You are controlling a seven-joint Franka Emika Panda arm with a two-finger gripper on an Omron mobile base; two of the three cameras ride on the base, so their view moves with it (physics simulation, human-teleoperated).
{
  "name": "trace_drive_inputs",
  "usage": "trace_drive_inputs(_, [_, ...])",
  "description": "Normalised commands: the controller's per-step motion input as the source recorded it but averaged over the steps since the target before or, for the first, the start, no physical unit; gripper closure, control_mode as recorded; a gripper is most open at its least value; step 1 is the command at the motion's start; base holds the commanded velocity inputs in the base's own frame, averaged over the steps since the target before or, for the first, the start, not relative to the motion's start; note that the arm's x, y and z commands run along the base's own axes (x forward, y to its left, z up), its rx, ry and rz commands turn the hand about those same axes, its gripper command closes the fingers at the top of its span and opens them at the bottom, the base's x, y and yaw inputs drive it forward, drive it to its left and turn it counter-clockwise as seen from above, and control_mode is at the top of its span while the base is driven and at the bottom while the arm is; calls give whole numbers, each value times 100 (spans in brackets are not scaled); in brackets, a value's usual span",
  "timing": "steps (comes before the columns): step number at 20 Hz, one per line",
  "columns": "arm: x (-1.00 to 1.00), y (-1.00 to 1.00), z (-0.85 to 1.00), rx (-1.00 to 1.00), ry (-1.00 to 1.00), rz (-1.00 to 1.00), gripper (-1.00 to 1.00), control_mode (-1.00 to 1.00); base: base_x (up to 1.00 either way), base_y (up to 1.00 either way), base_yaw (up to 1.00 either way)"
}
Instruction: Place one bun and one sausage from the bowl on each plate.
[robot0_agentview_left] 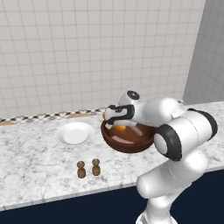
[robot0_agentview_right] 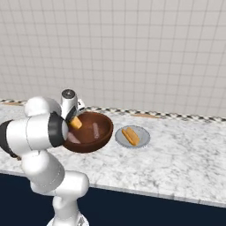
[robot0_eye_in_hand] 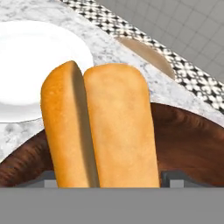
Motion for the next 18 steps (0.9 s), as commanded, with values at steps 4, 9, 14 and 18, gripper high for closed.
trace_drive_inputs(4, [0, 100, 82, 0, 11, 7, 100, -100, 0, 0, 0])
trace_drive_inputs(9, [0, 95, 18, -5, 28, 2, 100, -100, 0, 0, 0])
trace_drive_inputs(14, [1, 42, -44, -19, 21, 1, 100, -100, 0, 0, 0])
trace_drive_inputs(18, [16, 64, -33, -25, 16, 0, 100, -100, 0, 0, 0])
